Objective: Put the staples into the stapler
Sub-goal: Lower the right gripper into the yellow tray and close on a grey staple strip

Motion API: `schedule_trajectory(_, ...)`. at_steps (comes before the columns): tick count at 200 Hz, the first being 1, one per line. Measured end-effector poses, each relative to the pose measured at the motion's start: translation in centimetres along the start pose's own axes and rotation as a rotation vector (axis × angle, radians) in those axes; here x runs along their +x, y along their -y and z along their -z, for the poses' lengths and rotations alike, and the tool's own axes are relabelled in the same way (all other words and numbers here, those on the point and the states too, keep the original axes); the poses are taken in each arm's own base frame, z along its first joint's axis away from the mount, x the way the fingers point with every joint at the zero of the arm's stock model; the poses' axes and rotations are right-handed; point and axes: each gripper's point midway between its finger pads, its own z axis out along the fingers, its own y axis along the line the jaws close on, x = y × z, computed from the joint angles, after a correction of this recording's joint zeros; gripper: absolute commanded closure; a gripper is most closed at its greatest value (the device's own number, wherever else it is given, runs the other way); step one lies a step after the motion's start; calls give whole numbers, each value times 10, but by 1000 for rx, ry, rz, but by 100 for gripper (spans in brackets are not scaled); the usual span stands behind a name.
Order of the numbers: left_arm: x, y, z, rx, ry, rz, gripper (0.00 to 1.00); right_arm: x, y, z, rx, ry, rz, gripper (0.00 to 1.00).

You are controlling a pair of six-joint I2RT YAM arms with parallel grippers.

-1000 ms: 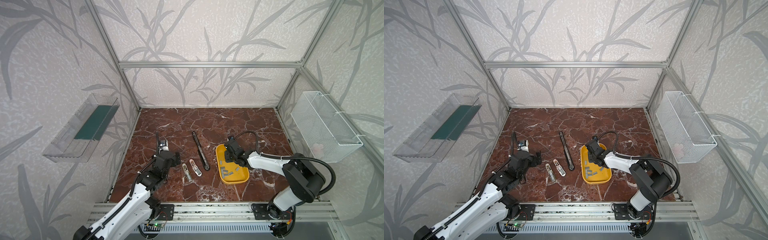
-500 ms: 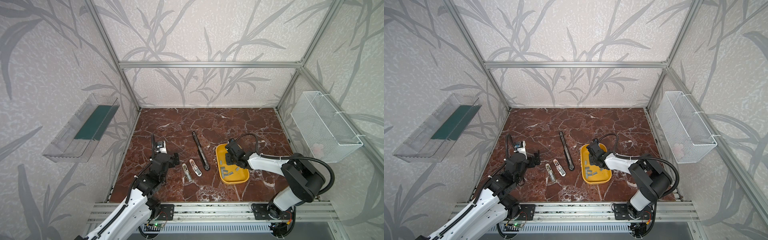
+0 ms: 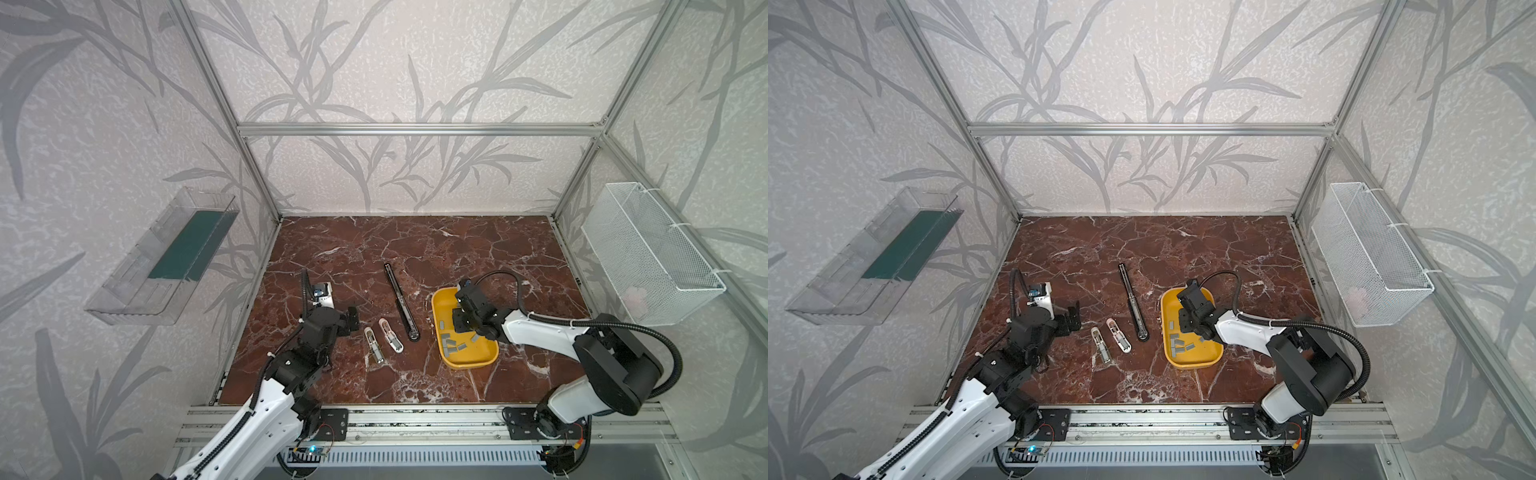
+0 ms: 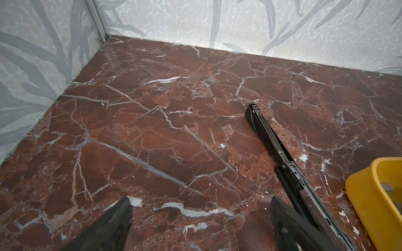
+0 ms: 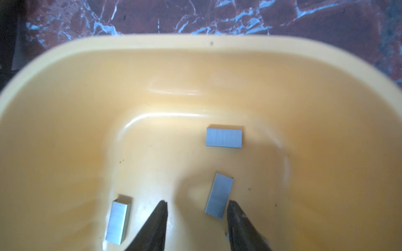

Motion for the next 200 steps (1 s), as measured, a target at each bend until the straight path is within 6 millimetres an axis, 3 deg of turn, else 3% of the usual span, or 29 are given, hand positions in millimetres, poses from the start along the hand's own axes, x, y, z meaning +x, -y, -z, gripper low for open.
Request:
schedule_trajectory(79,0,0,1,3,4,3,2,-6,3,-9,57,-18,6,60)
schedule_trajectory(127,0,0,1,4,4,3,1,-8,3,-19,83,-34,0,73)
schedule_trajectory(200,2,-1,2,10,10,7,2,-9,1,-19,91,-35,1,74)
